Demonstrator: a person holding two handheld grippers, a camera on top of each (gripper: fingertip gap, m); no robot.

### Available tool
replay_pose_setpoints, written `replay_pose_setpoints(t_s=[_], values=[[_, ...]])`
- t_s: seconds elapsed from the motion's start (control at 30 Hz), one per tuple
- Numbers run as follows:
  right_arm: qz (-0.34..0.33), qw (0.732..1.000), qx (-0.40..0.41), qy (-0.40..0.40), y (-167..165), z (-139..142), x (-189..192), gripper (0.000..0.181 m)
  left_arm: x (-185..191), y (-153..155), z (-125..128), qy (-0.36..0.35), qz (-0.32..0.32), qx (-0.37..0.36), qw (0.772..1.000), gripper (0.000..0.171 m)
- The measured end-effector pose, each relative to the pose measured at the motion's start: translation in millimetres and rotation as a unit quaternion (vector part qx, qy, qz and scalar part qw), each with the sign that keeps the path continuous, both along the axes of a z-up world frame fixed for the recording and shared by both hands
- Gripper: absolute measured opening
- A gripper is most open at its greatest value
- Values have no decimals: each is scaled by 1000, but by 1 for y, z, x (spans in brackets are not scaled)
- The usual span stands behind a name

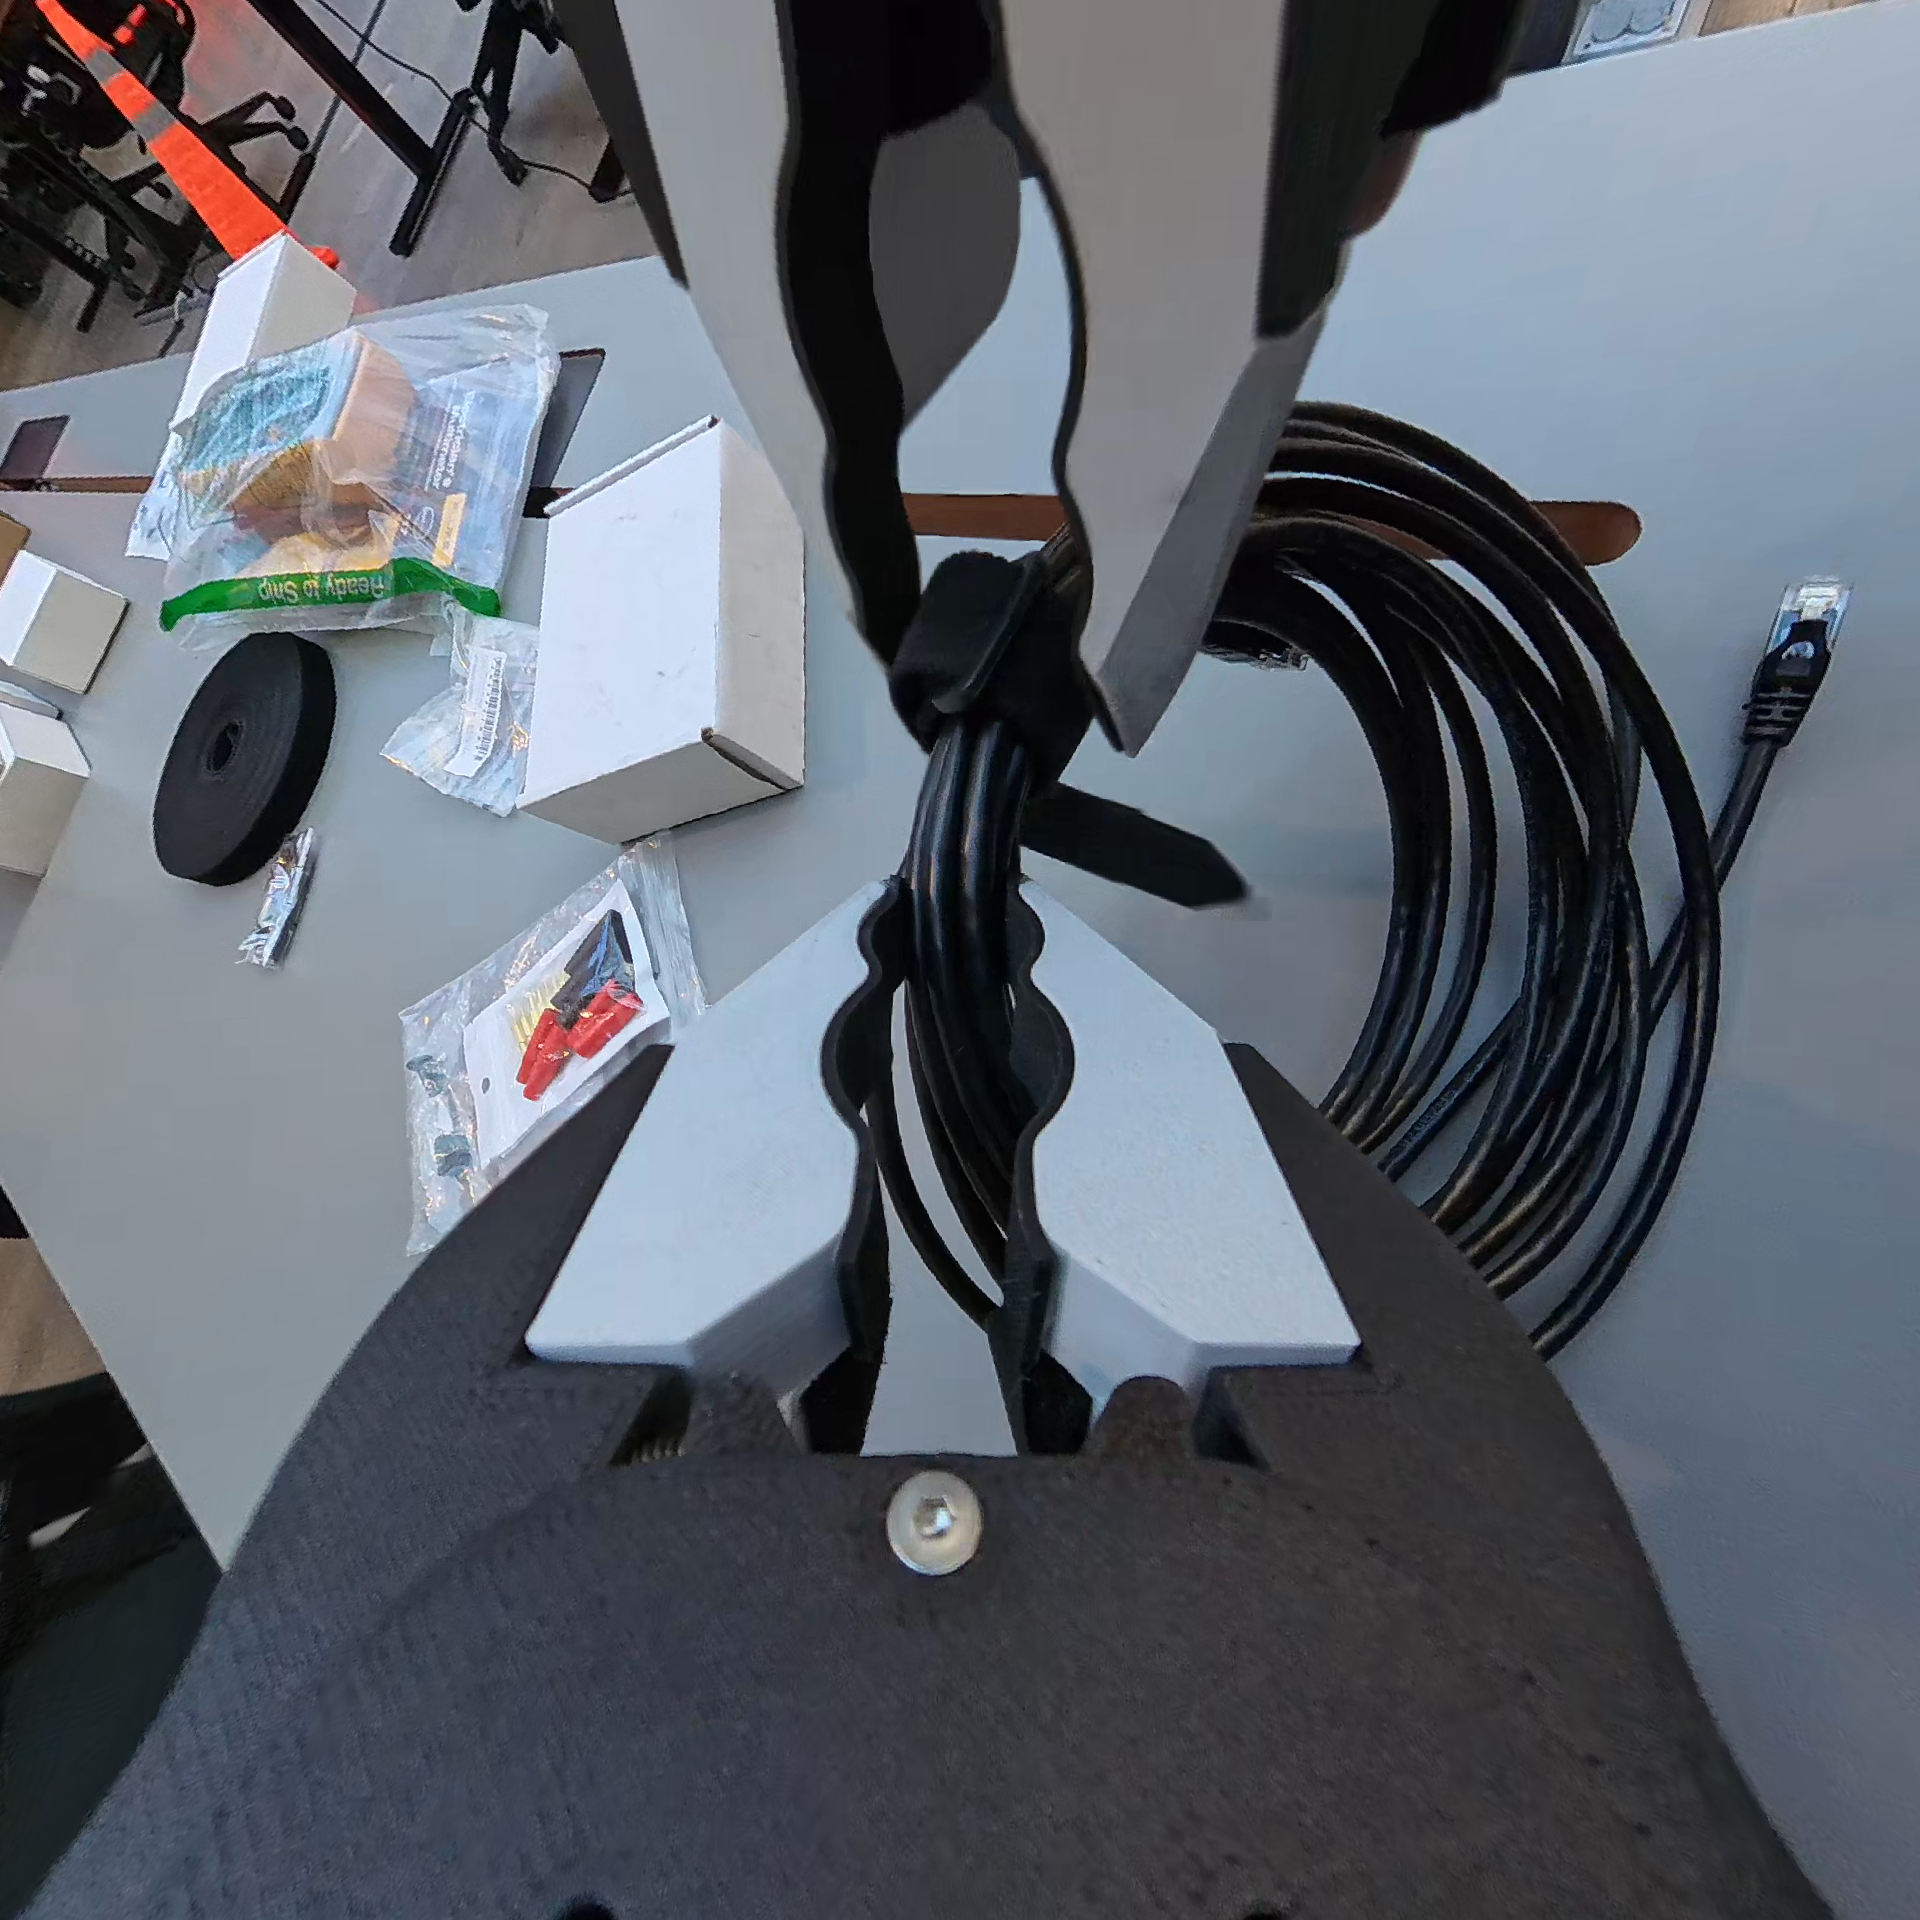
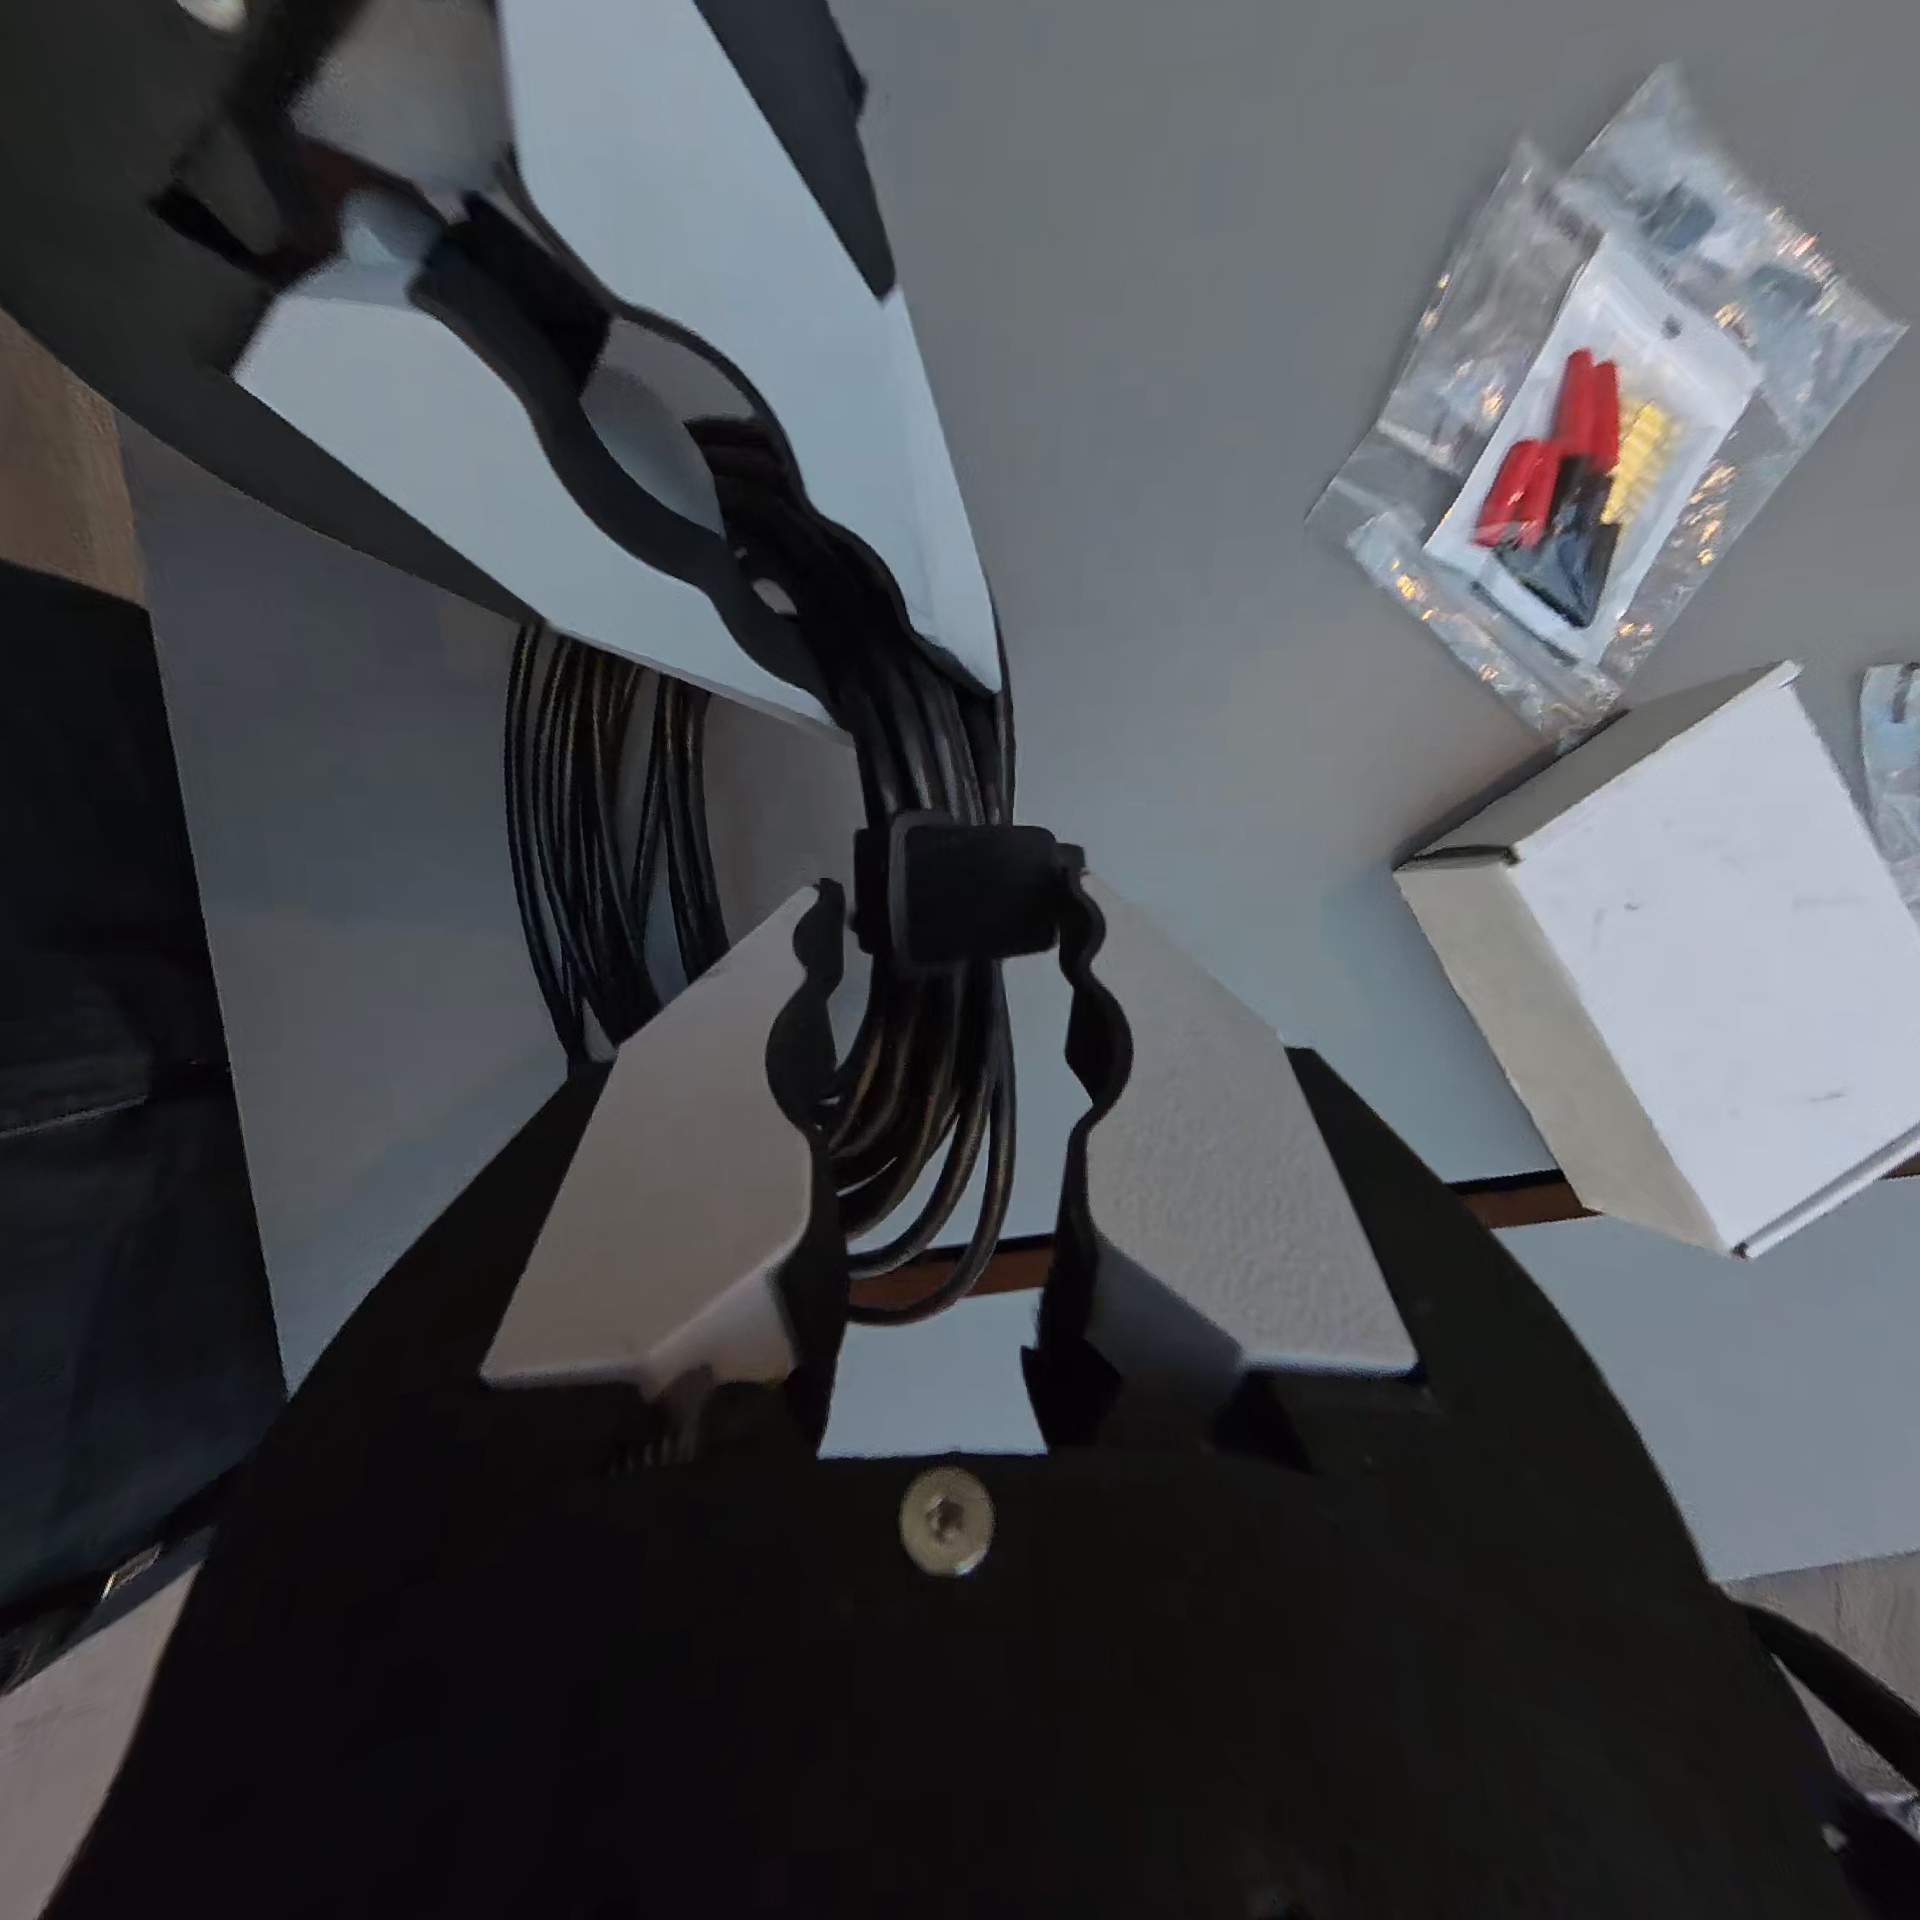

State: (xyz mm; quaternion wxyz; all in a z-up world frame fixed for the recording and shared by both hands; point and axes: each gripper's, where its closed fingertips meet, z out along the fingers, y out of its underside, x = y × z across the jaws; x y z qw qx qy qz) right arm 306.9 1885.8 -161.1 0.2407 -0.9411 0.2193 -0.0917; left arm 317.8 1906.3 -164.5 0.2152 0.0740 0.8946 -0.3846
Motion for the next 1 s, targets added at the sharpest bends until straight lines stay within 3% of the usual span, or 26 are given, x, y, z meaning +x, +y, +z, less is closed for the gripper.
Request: replay_pose_setpoints(t_s=[0.17,0.27,0.43,0.57,0.67,0.87,1.0], values=[[19,989,48,137,4,-12,-11,39,-4,-1,1,-6,-8,2,1000,15],[16,962,113,250,8,-9,-16,41,-4,-1,2,-10,-15,0,1000,15],[22,867,221,446,10,1,-23,48,-6,-5,6,-25,-42,-1,999,15],[40,798,277,534,11,4,-31,51,-8,-9,6,-26,-66,-6,997,15],[36,726,312,612,12,14,-36,54,-12,-12,10,-39,-91,-12,995,15],[57,624,350,696,17,29,-51,62,-19,-16,15,-71,-117,-8,991,15],[69,581,379,717,22,29,-60,45,-20,-18,15,-74,-123,-9,990,15]])
